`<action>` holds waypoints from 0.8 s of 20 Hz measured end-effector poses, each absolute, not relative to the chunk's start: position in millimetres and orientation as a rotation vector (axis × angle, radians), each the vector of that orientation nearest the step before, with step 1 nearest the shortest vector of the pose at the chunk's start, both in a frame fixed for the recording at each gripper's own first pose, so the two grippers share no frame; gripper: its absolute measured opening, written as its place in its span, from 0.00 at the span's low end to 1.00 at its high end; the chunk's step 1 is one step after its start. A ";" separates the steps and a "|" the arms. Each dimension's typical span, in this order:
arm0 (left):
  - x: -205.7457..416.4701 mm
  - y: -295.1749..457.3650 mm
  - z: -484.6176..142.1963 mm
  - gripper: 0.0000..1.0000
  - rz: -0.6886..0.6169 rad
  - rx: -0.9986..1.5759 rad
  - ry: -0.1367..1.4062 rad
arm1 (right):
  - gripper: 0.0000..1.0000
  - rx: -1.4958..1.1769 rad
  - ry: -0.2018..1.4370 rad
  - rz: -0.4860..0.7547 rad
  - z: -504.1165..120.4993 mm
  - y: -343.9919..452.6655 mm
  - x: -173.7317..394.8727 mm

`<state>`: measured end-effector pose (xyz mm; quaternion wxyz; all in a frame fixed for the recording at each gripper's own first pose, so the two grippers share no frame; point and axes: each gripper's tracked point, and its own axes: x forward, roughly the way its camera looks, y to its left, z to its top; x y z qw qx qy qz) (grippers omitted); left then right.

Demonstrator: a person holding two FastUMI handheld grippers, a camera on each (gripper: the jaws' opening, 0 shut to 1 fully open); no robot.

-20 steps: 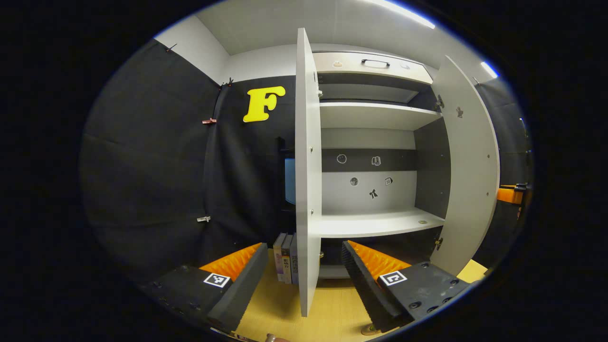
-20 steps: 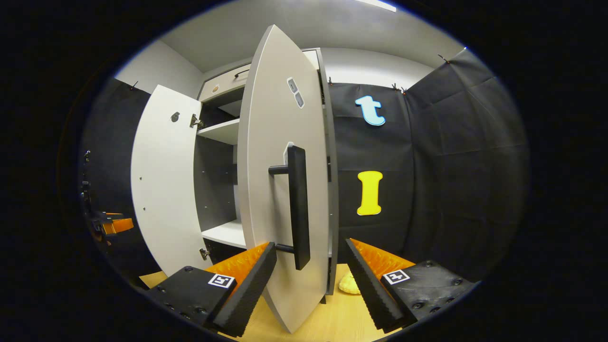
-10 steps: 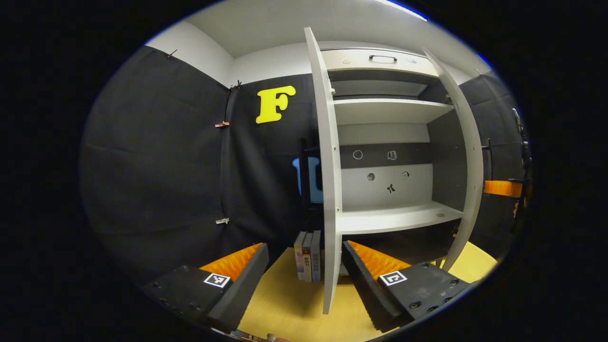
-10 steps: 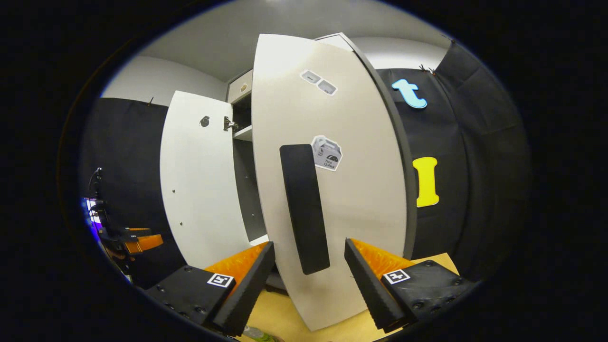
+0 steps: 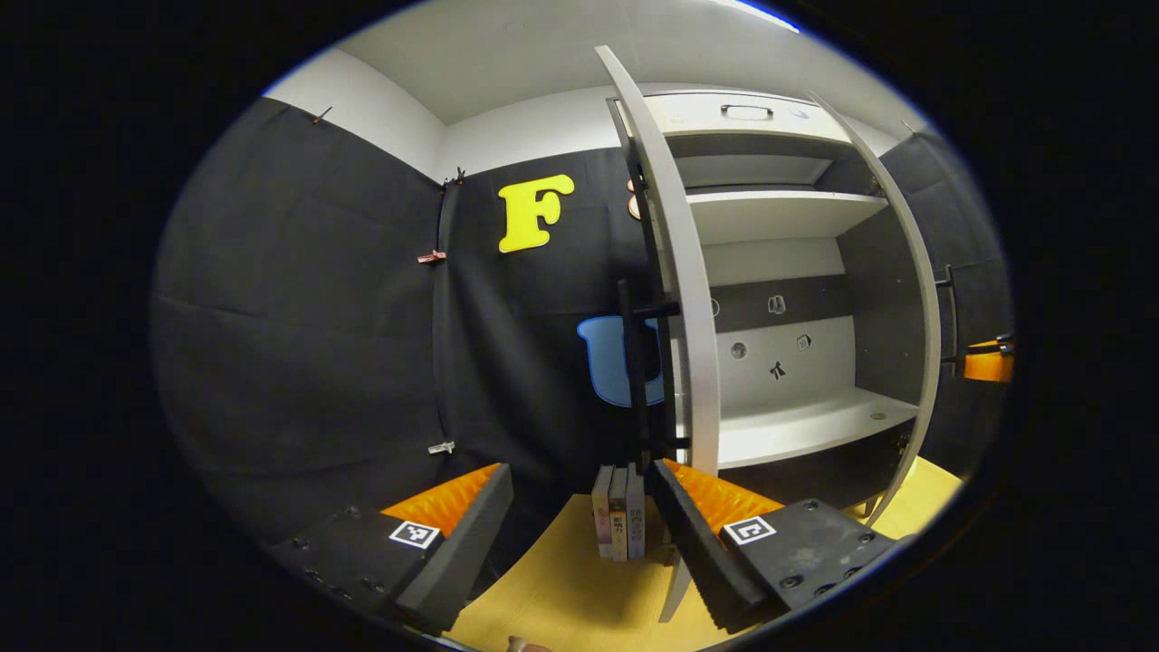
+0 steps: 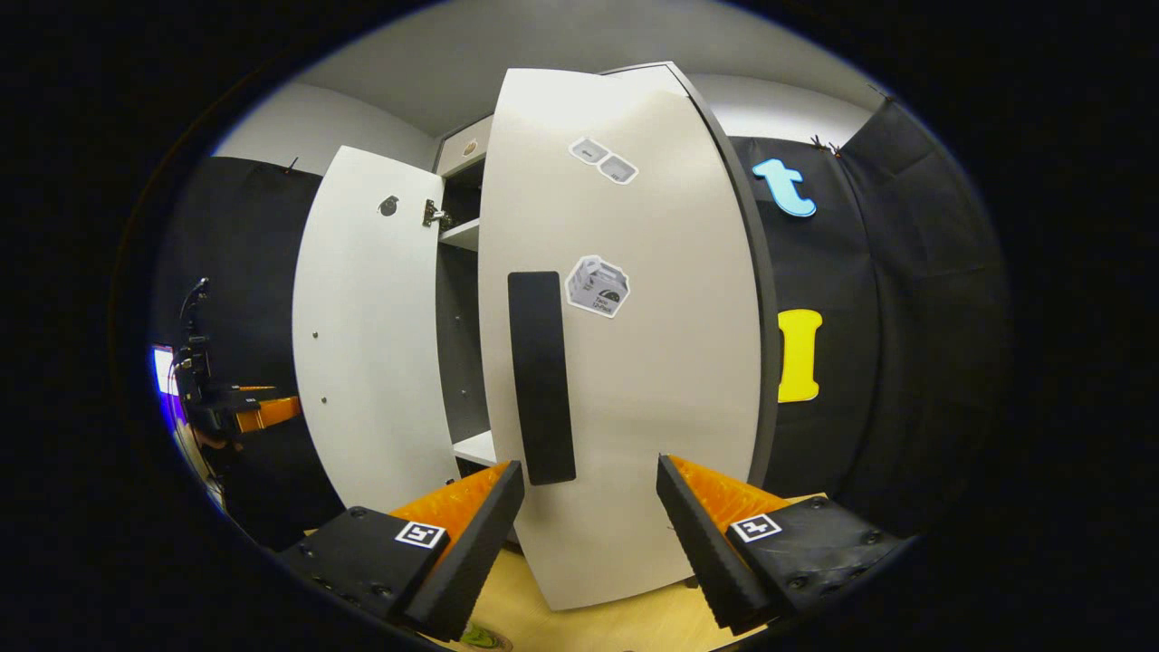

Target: Grasp the bottle in the cabinet with the left hand and place it on the coaster, then close the right door with the right hand and the left door with the left hand.

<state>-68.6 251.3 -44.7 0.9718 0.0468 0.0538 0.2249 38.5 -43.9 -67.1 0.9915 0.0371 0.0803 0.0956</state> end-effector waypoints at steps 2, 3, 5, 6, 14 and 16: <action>-60.0 247.9 -42.4 0.98 0.422 0.072 0.092 | 0.98 0.073 0.165 0.179 -67.3 -47.8 37.5; -54.6 243.4 -43.5 0.98 0.395 0.057 0.087 | 0.98 0.074 0.165 0.176 -66.7 -48.9 37.3; -53.4 240.7 -44.0 0.91 0.372 0.052 0.088 | 0.98 0.070 0.163 0.174 -64.6 -49.2 36.2; -53.9 238.8 -45.0 0.91 0.356 0.049 0.092 | 0.98 0.065 0.162 0.176 -64.7 -49.2 36.2; -40.5 191.3 -46.2 0.89 0.206 0.056 0.103 | 0.98 0.084 0.150 0.194 -60.3 -47.3 42.5; -34.7 174.3 -46.0 0.87 0.175 0.059 0.099 | 0.98 0.080 0.150 0.196 -59.4 -47.5 42.3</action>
